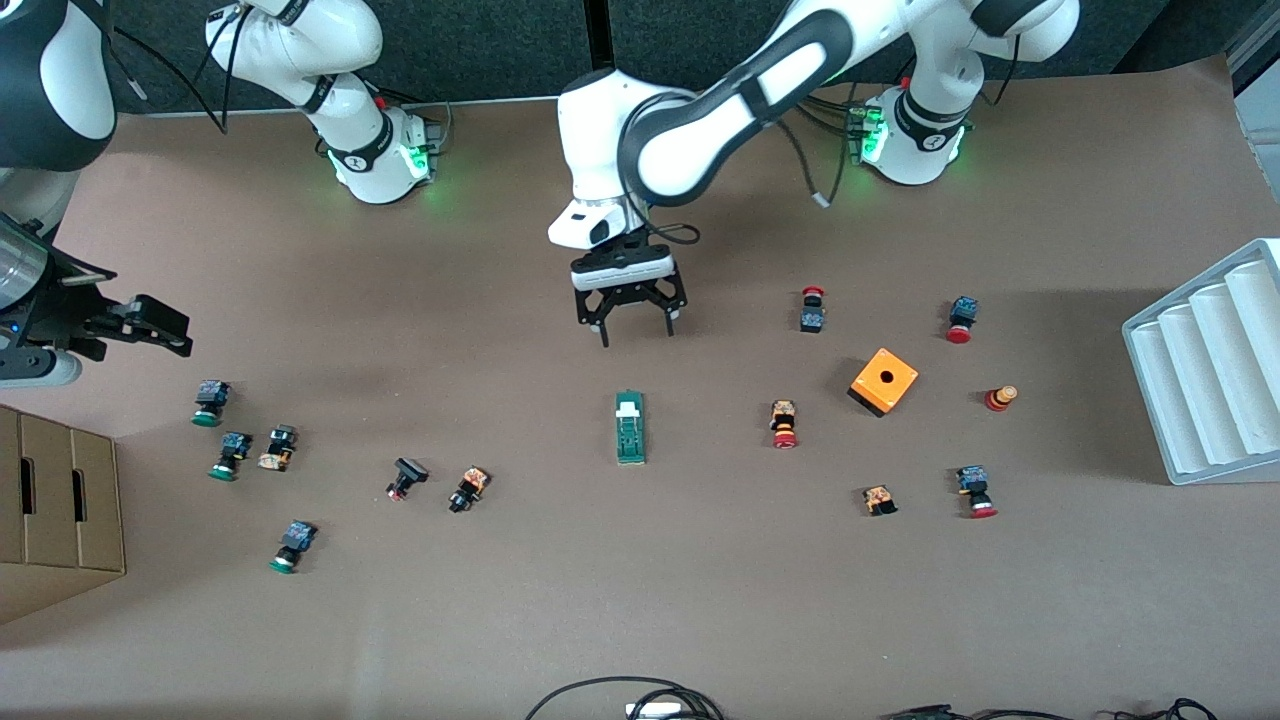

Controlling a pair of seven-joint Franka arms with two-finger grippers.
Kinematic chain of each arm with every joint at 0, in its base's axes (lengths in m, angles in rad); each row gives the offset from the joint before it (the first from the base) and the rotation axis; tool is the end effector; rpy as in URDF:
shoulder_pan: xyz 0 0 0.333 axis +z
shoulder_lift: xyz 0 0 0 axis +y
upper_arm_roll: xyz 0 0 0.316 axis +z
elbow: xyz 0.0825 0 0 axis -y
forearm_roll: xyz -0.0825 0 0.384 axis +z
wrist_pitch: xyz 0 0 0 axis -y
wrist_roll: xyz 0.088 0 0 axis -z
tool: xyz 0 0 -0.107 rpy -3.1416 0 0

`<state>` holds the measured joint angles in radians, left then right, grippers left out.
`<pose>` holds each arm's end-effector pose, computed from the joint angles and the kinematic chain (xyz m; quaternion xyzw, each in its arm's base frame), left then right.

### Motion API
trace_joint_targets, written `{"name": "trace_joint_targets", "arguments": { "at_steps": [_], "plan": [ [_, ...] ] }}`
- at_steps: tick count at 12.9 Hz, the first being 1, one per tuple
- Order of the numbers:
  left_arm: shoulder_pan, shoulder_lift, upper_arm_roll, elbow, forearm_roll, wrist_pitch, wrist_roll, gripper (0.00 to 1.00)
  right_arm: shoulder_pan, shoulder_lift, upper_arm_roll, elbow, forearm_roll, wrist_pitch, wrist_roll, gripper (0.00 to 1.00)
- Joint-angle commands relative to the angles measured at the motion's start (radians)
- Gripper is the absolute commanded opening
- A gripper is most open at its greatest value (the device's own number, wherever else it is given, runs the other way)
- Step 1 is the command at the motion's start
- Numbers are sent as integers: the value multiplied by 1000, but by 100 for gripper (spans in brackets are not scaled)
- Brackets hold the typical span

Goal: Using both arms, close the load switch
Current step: 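Move the left gripper over the green load switch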

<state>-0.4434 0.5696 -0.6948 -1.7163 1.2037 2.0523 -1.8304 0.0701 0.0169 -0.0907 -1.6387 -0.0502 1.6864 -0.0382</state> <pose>0.3746 -0.5587 0.3241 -0.9407 -0.0639 -0.3307 0.0404 0.5685 -0.0161 0.5932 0.9995 0.0113 0.0147 0.0262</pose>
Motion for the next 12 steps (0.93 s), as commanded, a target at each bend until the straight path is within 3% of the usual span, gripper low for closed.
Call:
{"name": "trace_joint_targets", "arguments": {
  "at_steps": [1,4,6,8,12],
  "plan": [
    [-17,87,8,-5,217,6,-171,99,-6,12,-4,8,12,18,3,100],
    [-14,180,17,-55,526,-1,-317,99,-26,15,-6,10,16,24,3,100],
    [-38,237,40,-49,647,-18,-438,99,-24,17,-6,10,16,42,3,100],
    [-118,269,105,-42,680,-81,-525,98,-26,20,-6,10,16,53,3,100],
    [-289,319,276,23,692,-86,-633,93,-24,21,-6,10,16,53,3,100]
  ]
}}
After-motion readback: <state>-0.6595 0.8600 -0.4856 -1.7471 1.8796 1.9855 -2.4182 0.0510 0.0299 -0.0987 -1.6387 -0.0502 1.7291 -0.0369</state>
